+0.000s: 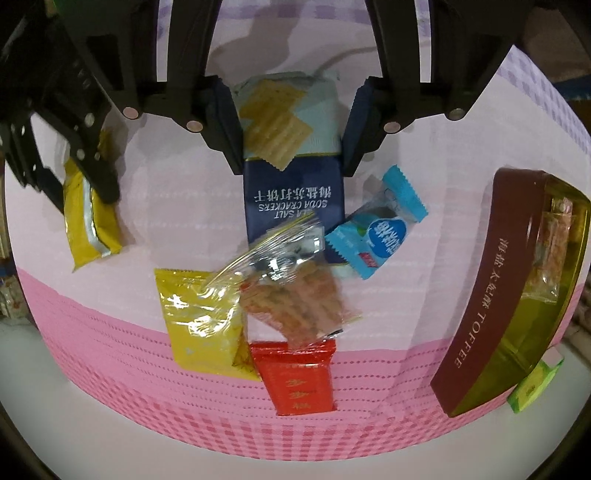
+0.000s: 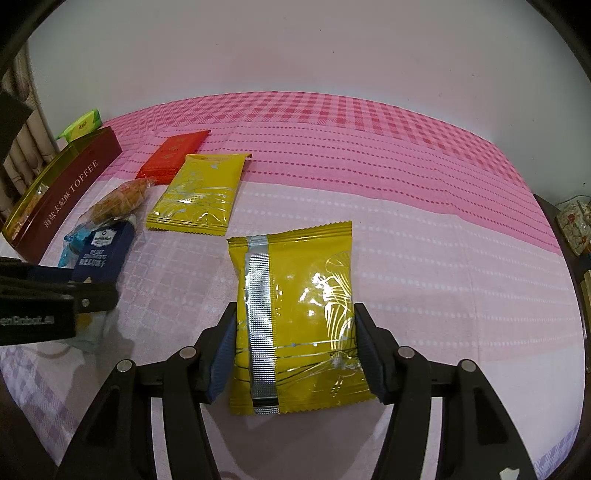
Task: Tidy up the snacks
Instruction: 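Grasp the blue soda cracker pack with the left tool while the right holds the yellow pouch, then carry the soda cracker pack into the gold tin and open the left tool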
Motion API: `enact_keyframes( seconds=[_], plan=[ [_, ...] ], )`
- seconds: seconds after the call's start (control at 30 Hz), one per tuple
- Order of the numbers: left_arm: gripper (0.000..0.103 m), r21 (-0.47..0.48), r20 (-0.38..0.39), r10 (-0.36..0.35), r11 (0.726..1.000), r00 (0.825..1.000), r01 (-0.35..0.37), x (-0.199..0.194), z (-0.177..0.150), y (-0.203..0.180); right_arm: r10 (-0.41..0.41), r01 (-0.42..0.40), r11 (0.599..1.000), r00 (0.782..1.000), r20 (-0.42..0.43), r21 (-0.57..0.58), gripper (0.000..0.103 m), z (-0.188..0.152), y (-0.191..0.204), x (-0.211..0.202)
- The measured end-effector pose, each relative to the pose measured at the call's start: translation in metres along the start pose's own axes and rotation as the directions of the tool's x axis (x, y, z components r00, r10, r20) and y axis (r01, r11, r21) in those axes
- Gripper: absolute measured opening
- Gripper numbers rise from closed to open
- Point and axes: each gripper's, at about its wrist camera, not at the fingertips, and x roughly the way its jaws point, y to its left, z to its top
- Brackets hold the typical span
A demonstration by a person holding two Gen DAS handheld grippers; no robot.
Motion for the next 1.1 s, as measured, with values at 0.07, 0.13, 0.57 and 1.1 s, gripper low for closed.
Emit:
enact_keyframes(
  seconds=[0.07,0.13,0.57,1.1],
  plan=[
    [0.051,0.025,0.010,0.002,1.000,1.000,-0.002,0.000,-0.002,0.007,0.000,0.000,1.000,1.000,0.000,0.000,0.057,0.000,0.000,0.000],
    [0.051,0.048,0.015,-0.003,0.999,1.000,0.002,0.000,-0.005,0.012,0.000,0.000,1.000,1.000,0.001,-0.001,0.057,0.000,0.000,0.000],
    [0.051,0.215,-0.026,-0.050,0.975,0.998,0.054,-0.014,-0.037,0.039,-0.005,0.005,1.000,1.000,-0.010,0.006,0.057,0.002,0.000,0.002],
    [0.051,0.303,0.022,-0.079,0.951,0.997,0.069,-0.047,-0.074,0.046,-0.027,0.028,0.999,0.999,-0.020,0.030,0.055,0.003,0.002,0.004]
  ],
)
